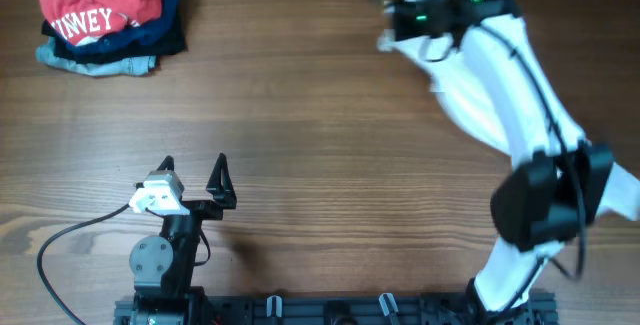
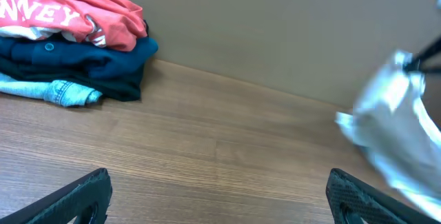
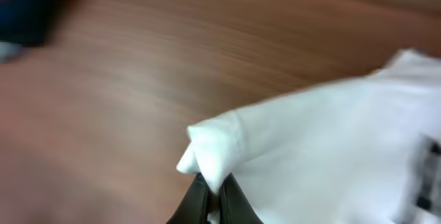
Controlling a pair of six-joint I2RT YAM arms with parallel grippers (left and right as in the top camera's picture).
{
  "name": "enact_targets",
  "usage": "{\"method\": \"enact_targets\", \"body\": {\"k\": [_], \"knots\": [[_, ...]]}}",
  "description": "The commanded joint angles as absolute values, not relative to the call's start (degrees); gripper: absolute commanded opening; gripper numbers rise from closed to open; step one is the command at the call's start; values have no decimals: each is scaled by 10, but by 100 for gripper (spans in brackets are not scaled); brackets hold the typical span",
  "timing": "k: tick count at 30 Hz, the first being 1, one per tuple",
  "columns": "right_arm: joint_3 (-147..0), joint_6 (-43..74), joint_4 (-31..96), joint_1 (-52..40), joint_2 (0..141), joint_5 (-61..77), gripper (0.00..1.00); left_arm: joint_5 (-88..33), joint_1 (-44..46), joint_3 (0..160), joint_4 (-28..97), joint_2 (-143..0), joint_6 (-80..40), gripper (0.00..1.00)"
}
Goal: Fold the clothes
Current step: 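Drag the white T-shirt with the right gripper toward table center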
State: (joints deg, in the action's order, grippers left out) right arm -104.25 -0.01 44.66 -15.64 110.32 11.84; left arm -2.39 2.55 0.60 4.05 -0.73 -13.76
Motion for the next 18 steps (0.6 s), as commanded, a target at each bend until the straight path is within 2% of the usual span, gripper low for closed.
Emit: {"method": "enact_targets", "body": {"k": [1,4,7,9,12,14,15,16,17,18], "knots": [[-1047,52,472,-239,1063,150,4,-20,27,3,43,-3,-126,100],[-1047,64,493,-306,1061,231,4,-20,27,3,43,-3,-126,100],[-1051,72,479,-320,1043,192,5,-20,27,3,43,-3,-126,100],[-1056,91,445,-290,1033,123,4,-20,27,3,43,-3,-126,100],[-1057,132,340,-201,1038,121,4,-20,27,3,43,-3,-126,100],[-1057,118,262,-149,1052,121,6,-20,27,3,43,-3,-126,100],[-1057,93,233,-128,1067,120,52,-20,27,3,43,-3,-126,100],[-1057,89,228,-114,1082,120,84,-20,27,3,43,-3,-126,100],[-1057,90,233,-108,1090,118,85,-20,27,3,43,-3,-126,100],[-1057,96,255,-99,1102,101,100,-20,27,3,43,-3,-126,100]]}}
